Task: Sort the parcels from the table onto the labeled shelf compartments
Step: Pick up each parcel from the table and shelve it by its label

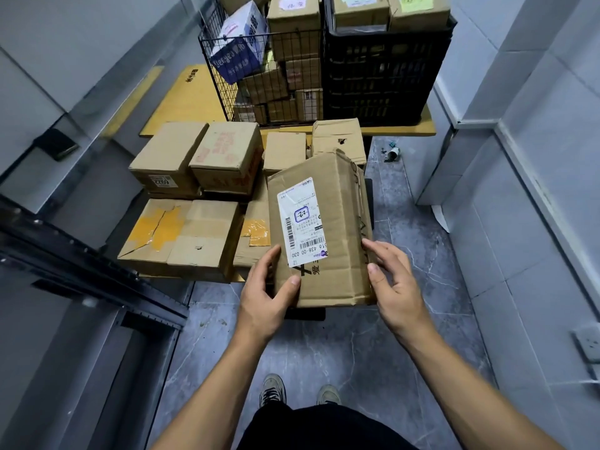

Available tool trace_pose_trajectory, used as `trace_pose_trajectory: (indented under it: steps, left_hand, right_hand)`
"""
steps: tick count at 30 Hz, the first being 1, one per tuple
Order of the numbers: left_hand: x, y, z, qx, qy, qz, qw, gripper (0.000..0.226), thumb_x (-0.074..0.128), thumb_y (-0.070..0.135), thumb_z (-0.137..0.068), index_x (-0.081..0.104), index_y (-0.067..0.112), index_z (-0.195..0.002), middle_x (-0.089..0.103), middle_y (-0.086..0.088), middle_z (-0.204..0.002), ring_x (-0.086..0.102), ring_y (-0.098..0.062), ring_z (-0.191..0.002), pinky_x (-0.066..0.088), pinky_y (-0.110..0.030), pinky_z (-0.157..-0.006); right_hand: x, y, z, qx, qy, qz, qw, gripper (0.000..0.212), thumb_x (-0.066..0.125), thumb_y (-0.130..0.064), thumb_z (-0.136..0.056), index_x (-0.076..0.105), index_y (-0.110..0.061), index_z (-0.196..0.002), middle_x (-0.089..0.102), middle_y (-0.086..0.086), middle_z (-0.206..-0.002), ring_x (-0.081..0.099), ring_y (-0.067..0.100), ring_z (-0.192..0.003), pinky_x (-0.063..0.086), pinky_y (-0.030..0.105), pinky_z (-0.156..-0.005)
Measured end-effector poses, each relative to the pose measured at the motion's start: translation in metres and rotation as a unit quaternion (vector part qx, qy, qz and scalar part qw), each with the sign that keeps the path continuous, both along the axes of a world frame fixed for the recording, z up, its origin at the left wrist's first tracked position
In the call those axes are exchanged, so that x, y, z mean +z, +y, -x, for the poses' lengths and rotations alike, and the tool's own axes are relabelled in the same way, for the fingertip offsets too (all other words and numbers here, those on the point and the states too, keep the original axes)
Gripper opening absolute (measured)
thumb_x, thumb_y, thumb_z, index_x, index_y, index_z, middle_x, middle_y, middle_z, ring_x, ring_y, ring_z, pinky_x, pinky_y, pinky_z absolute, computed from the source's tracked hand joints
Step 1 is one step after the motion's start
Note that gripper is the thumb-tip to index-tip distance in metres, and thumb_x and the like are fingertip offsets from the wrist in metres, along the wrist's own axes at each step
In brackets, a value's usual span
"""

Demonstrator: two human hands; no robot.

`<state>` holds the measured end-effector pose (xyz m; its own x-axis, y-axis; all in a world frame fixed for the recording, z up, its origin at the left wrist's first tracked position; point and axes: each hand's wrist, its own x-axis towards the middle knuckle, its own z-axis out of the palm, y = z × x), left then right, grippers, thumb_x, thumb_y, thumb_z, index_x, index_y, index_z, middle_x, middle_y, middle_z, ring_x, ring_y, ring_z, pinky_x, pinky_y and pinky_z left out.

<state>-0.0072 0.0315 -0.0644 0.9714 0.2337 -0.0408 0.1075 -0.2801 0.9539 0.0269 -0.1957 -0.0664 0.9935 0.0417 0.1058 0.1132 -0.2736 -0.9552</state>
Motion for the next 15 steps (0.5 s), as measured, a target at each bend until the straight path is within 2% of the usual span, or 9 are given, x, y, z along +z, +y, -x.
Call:
trace_pose_trajectory:
  steps: [2, 3, 6, 8, 11, 15]
  left_hand:
    - [0.002, 0.002, 0.003, 0.011, -0.011, -0.034, 0.999, 0.063, 0.066, 0.054, -0.077, 0.042, 0.053, -0.135, 0.048, 0.019, -0.140, 0.046, 0.002, -0.128, 0.044, -0.042, -0.108]
    - [0.002, 0.003, 0.004, 0.017, -0.016, -0.051, 0.998, 0.065, 0.066, 0.055, -0.077, 0.042, 0.050, -0.137, 0.048, 0.018, -0.140, 0.046, 0.002, -0.128, 0.045, -0.042, -0.107]
    - [0.005, 0.004, 0.010, 0.026, -0.029, -0.091, 0.995, 0.067, 0.067, 0.052, -0.079, 0.041, 0.045, -0.140, 0.047, 0.020, -0.135, 0.047, 0.001, -0.125, 0.048, -0.041, -0.103]
    - [0.006, 0.003, 0.015, 0.029, -0.035, -0.112, 0.993, 0.066, 0.068, 0.046, -0.081, 0.039, 0.046, -0.141, 0.045, 0.023, -0.133, 0.046, 0.002, -0.124, 0.049, -0.040, -0.100]
    - [0.006, 0.002, 0.024, 0.035, -0.036, -0.146, 0.988, 0.067, 0.068, 0.042, -0.082, 0.038, 0.042, -0.142, 0.043, 0.018, -0.136, 0.043, 0.001, -0.126, 0.049, -0.042, -0.100]
    - [0.009, 0.004, 0.037, 0.062, -0.044, -0.182, 0.980, 0.066, 0.070, 0.036, -0.085, 0.039, 0.033, -0.144, 0.043, 0.010, -0.139, 0.043, 0.000, -0.125, 0.047, -0.035, -0.102]
  right_hand:
    - [0.004, 0.001, 0.000, 0.011, 0.002, 0.015, 1.000, 0.034, 0.052, -0.041, -0.093, 0.055, -0.051, -0.125, 0.051, -0.002, -0.137, 0.046, -0.002, -0.129, 0.039, 0.015, -0.107]
    - [0.005, 0.002, 0.001, 0.018, 0.003, 0.014, 1.000, 0.034, 0.052, -0.048, -0.091, 0.055, -0.051, -0.125, 0.053, -0.003, -0.137, 0.049, 0.001, -0.128, 0.041, 0.017, -0.106]
    - [0.004, 0.005, 0.002, 0.045, 0.031, 0.012, 0.998, 0.050, 0.055, -0.069, -0.084, 0.048, -0.055, -0.131, 0.055, -0.010, -0.140, 0.053, 0.005, -0.129, 0.046, 0.038, -0.109]
    - [0.002, 0.010, 0.003, 0.066, 0.050, 0.009, 0.997, 0.067, 0.058, -0.080, -0.076, 0.034, -0.065, -0.137, 0.048, -0.017, -0.145, 0.049, 0.003, -0.134, 0.042, 0.039, -0.112]
    - [0.000, 0.018, 0.007, 0.076, 0.061, 0.016, 0.995, 0.078, 0.064, -0.074, -0.075, 0.027, -0.063, -0.142, 0.046, -0.021, -0.147, 0.048, 0.003, -0.134, 0.040, 0.043, -0.114]
    - [-0.002, 0.031, 0.010, 0.099, 0.077, 0.013, 0.992, 0.071, 0.064, -0.063, -0.079, 0.027, -0.066, -0.139, 0.052, -0.025, -0.141, 0.052, 0.003, -0.131, 0.043, 0.046, -0.112]
